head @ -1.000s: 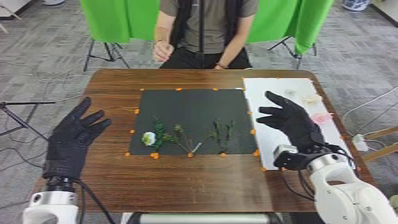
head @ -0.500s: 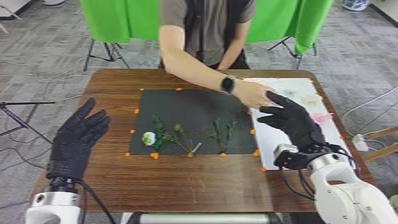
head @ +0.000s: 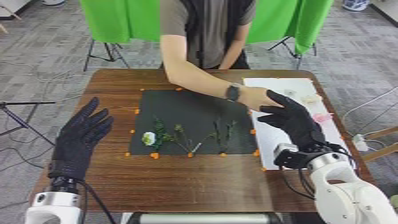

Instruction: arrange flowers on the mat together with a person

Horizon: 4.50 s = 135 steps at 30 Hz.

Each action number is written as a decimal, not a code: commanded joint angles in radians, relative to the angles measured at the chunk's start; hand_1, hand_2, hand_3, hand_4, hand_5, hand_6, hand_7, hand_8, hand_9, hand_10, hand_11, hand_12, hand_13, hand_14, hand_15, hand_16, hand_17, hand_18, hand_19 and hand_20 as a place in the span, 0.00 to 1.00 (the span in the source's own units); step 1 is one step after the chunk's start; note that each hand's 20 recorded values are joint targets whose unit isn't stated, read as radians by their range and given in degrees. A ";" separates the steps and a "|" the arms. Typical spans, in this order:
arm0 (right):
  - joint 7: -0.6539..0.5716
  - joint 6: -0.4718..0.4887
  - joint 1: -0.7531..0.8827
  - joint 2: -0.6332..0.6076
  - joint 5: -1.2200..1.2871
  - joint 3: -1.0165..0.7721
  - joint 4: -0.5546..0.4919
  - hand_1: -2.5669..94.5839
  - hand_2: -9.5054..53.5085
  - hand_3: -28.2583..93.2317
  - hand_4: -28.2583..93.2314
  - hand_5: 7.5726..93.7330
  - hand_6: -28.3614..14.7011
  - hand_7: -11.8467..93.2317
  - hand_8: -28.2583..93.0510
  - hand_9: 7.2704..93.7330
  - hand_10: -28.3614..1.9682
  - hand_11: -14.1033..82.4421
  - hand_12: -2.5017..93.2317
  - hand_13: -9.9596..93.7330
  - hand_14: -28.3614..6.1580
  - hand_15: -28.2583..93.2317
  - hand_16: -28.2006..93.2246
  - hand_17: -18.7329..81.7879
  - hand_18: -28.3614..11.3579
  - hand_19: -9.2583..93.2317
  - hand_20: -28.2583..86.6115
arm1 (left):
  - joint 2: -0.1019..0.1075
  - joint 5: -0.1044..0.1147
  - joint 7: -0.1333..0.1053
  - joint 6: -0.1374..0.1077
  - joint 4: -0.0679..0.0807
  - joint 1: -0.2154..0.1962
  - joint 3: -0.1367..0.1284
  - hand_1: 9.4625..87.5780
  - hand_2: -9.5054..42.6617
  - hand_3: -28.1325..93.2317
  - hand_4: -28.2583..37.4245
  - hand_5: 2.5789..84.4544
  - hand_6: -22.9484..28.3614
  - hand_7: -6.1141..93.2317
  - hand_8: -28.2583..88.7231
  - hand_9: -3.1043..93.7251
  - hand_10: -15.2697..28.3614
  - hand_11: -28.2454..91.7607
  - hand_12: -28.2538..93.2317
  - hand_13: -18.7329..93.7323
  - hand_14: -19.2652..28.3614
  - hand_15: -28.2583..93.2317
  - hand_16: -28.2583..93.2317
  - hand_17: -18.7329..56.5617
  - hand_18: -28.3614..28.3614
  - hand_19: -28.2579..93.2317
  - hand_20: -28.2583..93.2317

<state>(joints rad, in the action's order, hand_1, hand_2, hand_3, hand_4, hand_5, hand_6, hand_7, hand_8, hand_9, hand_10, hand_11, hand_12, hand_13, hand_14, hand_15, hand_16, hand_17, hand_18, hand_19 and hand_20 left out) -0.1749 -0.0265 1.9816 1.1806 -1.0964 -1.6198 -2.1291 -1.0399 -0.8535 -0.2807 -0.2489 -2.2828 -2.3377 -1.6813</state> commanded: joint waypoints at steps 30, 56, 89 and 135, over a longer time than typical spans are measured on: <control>-0.015 -0.034 -0.003 -0.002 -0.041 0.006 0.000 0.29 0.16 0.76 0.00 0.42 0.76 0.26 0.12 0.52 0.50 0.31 0.18 0.51 0.36 0.55 0.35 0.23 0.24 0.47 0.43 | 0.010 0.018 -0.012 -0.016 -0.005 -0.008 0.016 0.15 0.28 0.88 0.01 0.37 0.54 0.14 0.17 0.38 0.73 0.37 0.32 0.40 0.86 0.47 0.20 0.16 0.94 0.66 0.25; -0.747 -0.443 -0.230 -0.308 -1.045 0.214 0.081 0.33 0.11 0.79 0.01 0.45 0.67 0.25 0.12 0.73 0.45 0.51 0.20 0.71 0.46 0.74 0.32 0.37 0.18 0.72 0.45 | 0.035 0.027 -0.040 -0.038 -0.014 -0.013 0.017 0.15 0.28 0.88 0.01 0.37 0.54 0.14 0.17 0.38 0.74 0.38 0.32 0.40 0.88 0.50 0.20 0.16 0.94 0.67 0.25; -0.914 -0.016 -0.608 -0.364 -1.141 0.582 0.512 0.56 0.00 0.76 0.00 0.65 0.68 0.27 0.14 0.81 0.59 0.33 0.21 0.84 0.58 0.65 0.34 0.43 0.16 0.79 0.34 | 0.033 0.049 -0.049 -0.042 -0.007 -0.005 0.022 0.15 0.28 0.88 0.01 0.36 0.54 0.14 0.17 0.39 0.74 0.39 0.32 0.40 0.90 0.52 0.19 0.16 0.95 0.67 0.25; -0.368 -0.034 -1.007 0.019 -1.084 1.198 0.452 0.64 0.00 0.73 0.00 0.86 0.80 0.34 0.19 0.99 0.78 0.37 0.36 0.86 0.72 0.70 0.41 0.41 0.33 0.76 0.41 | 0.025 0.090 -0.066 -0.022 0.002 0.002 -0.025 0.15 0.29 0.88 0.01 0.37 0.54 0.14 0.17 0.39 0.75 0.39 0.32 0.41 0.91 0.54 0.19 0.16 0.96 0.68 0.25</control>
<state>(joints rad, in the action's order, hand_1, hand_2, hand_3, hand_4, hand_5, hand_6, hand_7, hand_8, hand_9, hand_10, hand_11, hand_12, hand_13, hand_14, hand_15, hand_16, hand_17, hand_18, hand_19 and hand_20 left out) -0.5321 -0.0944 0.9978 1.1842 -2.1377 -0.4786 -1.7070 -1.0200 -0.7583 -0.3612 -0.2867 -2.2930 -2.3475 -1.7169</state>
